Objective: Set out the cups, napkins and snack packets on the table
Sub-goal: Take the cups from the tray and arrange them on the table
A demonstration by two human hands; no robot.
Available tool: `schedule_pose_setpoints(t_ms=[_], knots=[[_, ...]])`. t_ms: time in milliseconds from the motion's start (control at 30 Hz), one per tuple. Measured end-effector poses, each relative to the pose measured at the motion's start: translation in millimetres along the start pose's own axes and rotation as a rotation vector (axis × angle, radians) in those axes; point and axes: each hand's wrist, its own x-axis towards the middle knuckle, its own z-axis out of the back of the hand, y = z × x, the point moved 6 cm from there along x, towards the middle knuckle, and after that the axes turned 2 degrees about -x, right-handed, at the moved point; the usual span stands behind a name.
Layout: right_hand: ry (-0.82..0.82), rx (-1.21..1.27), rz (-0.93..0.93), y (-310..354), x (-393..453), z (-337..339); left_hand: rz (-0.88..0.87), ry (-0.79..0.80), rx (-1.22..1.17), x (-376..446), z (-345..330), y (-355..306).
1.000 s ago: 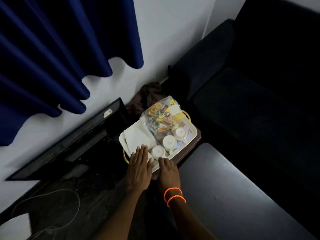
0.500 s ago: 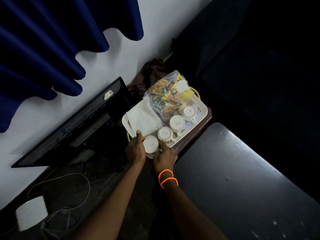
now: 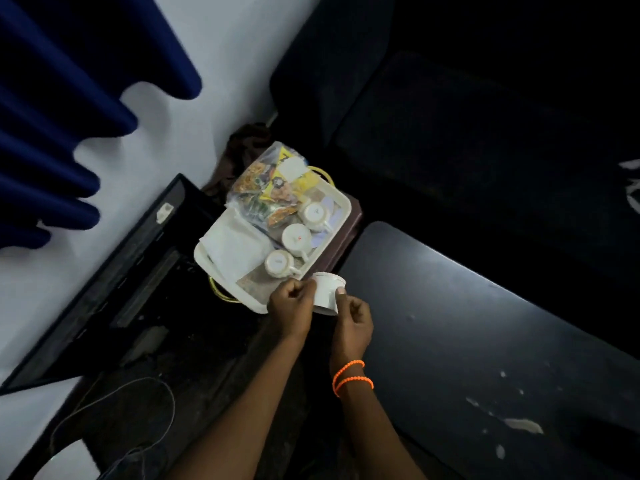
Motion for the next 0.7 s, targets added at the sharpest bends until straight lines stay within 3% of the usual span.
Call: schedule_pose_setpoints(t_ms=[233,400,700], knots=[[-0.135,0.17,-0.068,9,49,135,0.07,0.547,-0.017,-63,-142,17],[-0.154,0.084,-0.057,-4,78,227,0.185,0.871,0.128,-111,-217,58],[-0.238,-0.056,-0.042,-37,103,325,0.096,1.119,0.375,-177,-295,103]])
